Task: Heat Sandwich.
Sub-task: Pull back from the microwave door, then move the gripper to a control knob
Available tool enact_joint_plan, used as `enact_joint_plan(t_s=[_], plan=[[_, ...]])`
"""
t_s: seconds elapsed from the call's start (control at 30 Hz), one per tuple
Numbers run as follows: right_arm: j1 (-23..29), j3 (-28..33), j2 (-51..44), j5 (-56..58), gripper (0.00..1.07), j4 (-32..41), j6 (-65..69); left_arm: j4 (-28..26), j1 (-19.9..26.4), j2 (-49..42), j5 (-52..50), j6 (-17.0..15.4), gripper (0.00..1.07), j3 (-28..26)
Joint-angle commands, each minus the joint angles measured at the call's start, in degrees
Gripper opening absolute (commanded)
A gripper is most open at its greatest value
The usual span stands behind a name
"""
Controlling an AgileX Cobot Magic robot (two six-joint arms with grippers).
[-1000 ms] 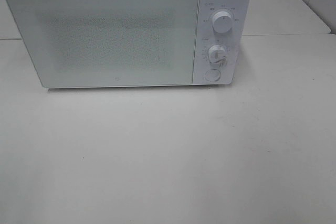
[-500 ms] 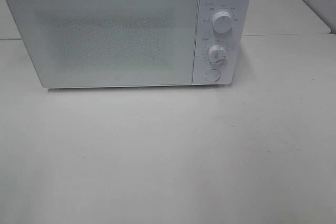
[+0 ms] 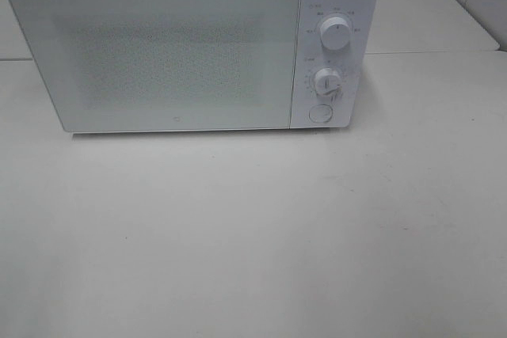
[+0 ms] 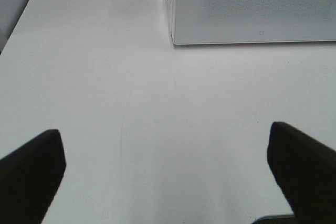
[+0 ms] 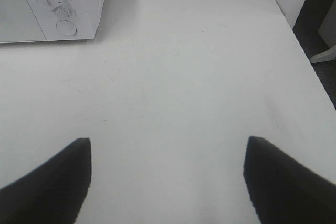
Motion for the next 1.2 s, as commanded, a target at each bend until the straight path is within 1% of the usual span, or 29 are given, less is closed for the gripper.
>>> enact_joint_plan(t_s=[0.03, 0.47, 0.73, 0.77, 0.87, 1.03, 1.07, 1.2], plan=[[-0.4, -0.1, -1.4, -0.5, 0.76, 0.1, -0.1, 0.2, 0.2, -1.6, -0.5, 0.1, 1.01, 0.2], [-0.4, -0.1, -1.4, -0.6, 0.76, 0.9, -0.1, 0.2, 0.2, -1.6, -0.5, 0.1, 1.01, 0.2], [-0.4, -1.4, -1.0, -4.0, 0.82, 0.6, -0.1, 0.2, 0.2, -1.6, -0.5, 0.1, 1.01, 0.2], [-0.4, -1.4, 0.1, -4.9, 0.85, 0.6, -0.1, 0.2, 0.2, -1.6, -0.5, 0.1, 1.01, 0.2], [-0.4, -1.4, 4.0, -7.9, 0.87, 0.6, -0.1, 0.2, 0.2, -1.6, -0.5, 0.1, 1.01, 0.2], [-0.4, -1.1, 6.7, -12.4, 0.87, 0.6, -0.1, 0.2, 0.2, -1.6, -0.5, 0.1, 1.01, 0.2], [-0.4, -0.9, 9.0, -15.7, 0.87, 0.6, -0.1, 0.2, 0.2, -1.6, -0.5, 0.1, 1.01, 0.2], [-0.4, -0.5, 12.5, -19.8, 0.86, 0.6, -0.1, 0.2, 0.2, -1.6, -0.5, 0.1, 1.01, 0.2]])
